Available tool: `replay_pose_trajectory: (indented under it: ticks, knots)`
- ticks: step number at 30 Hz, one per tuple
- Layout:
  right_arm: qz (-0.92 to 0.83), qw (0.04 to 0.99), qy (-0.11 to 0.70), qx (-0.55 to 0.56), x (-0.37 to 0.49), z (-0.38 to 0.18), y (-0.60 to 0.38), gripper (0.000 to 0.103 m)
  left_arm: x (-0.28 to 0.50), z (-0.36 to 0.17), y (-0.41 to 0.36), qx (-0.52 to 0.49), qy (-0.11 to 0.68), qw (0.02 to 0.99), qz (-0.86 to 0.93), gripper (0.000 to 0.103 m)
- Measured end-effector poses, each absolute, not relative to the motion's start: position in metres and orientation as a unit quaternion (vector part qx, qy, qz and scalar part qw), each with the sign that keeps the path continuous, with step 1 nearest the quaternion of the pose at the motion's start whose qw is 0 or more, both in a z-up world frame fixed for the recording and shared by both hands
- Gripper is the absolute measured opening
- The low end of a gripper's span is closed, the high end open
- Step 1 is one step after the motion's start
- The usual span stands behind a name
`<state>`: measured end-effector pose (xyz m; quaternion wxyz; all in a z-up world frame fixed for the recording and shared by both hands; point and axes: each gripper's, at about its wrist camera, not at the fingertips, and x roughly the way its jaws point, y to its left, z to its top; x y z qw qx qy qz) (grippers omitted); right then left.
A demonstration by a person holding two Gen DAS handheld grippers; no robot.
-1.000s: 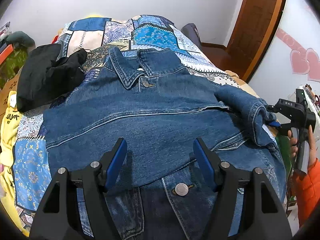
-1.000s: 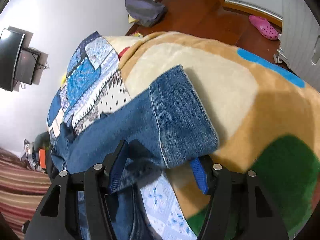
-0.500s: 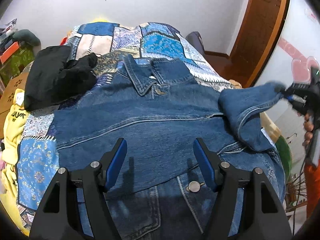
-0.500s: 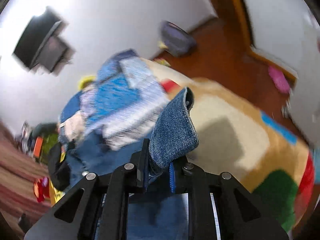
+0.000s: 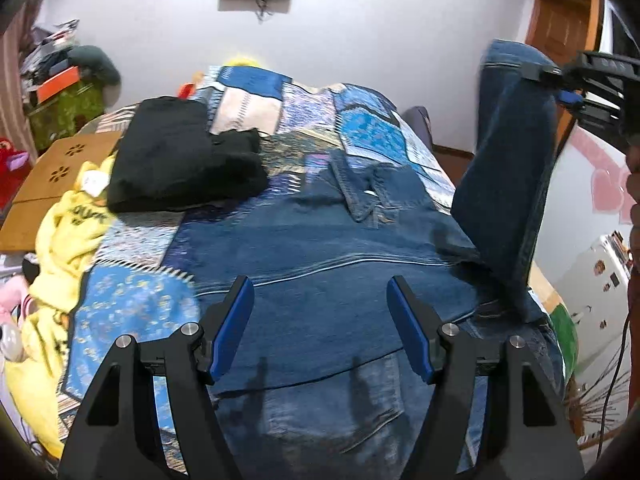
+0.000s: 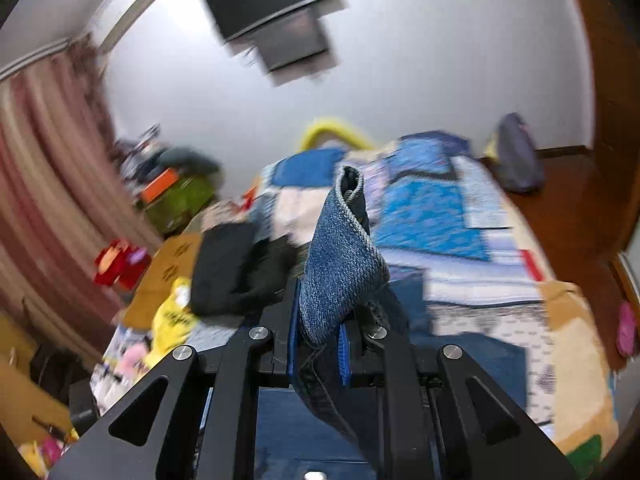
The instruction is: Fold large clothes
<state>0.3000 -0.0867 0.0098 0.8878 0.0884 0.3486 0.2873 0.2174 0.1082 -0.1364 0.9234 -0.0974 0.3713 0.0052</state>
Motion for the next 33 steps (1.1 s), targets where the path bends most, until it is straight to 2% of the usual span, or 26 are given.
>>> replay_pose_trajectory:
  ticks: [13,19,21,24,31,33]
  knots:
    - [0.359,0.78,0.511,-0.041,0.279,-0.129,0.036,0.014,0.177,-0.153,0.17,-0.139,0.381,0.912,0.06,0.068]
    - [0.359,0.738,0.559,-0.116,0.258,-0.165,0.063,0.022,0.17,-0.168,0.181,-0.156,0.395,0.902,0.076,0.068]
    - [0.365,0.723,0.572,-0.126,0.254,-0.167,0.063,0.028,0.168,-0.171,0.183,-0.163,0.399,0.899,0.079,0.068]
    - [0.378,0.709,0.582,-0.123,0.246,-0.158,0.057,0.03,0.167,-0.177,0.187,-0.178,0.406,0.893,0.078,0.068]
    - [0.365,0.773,0.505,-0.121,0.236,-0.106,0.009,0.032,0.176,-0.191,0.179,-0.228,0.422,0.877,0.038,0.068]
    - [0.338,0.802,0.474,-0.132,0.237,-0.094,-0.012,0.046,0.182,-0.195,0.175,-0.247,0.428,0.869,0.02,0.068]
